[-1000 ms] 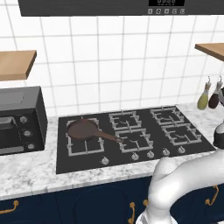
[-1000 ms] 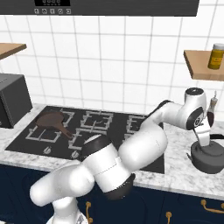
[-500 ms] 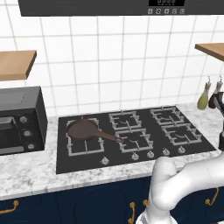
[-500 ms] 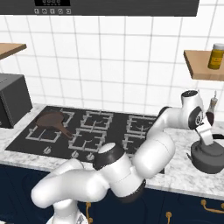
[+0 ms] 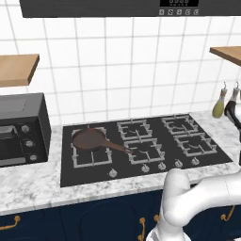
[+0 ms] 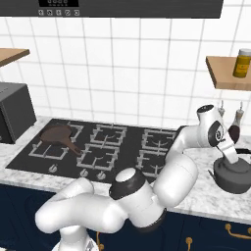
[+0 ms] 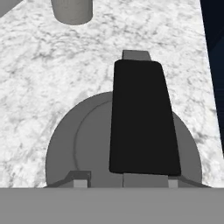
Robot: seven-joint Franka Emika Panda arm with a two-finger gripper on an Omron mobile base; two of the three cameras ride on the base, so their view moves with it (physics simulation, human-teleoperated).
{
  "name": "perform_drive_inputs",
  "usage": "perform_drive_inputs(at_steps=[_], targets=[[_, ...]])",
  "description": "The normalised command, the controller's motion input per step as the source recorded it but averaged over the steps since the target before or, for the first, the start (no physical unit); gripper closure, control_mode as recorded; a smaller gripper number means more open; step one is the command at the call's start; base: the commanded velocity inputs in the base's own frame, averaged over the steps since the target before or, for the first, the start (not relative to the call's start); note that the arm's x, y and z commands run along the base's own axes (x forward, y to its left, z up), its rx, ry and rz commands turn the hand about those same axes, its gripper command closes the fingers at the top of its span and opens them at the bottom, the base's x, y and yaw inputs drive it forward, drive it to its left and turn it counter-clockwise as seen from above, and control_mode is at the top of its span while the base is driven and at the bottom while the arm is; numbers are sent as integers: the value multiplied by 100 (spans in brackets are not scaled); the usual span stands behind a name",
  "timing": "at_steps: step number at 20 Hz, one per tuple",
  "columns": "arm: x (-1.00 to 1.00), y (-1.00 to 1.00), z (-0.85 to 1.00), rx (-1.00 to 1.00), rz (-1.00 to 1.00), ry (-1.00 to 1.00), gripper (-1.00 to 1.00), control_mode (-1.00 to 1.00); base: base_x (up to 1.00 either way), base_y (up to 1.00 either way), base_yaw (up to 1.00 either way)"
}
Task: Pick the kettle from the counter and place it on a stove burner. Then turn the burner on.
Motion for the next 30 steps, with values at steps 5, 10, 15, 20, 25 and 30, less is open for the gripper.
perform_drive_inputs(at_steps=[5,10,15,20,25,30], targets=[[0,24,12,0,-3,-3,100,-100,0,0,0],[-3,64,42,-4,-11,-18,100,-100,0,0,0],[0,95,56,-10,-17,-22,100,-100,0,0,0],[0,100,62,-10,-21,-24,100,-100,0,0,0],[0,100,19,-1,-18,-14,100,-100,0,0,0],[14,100,2,0,-9,-1,100,-100,0,0,0]])
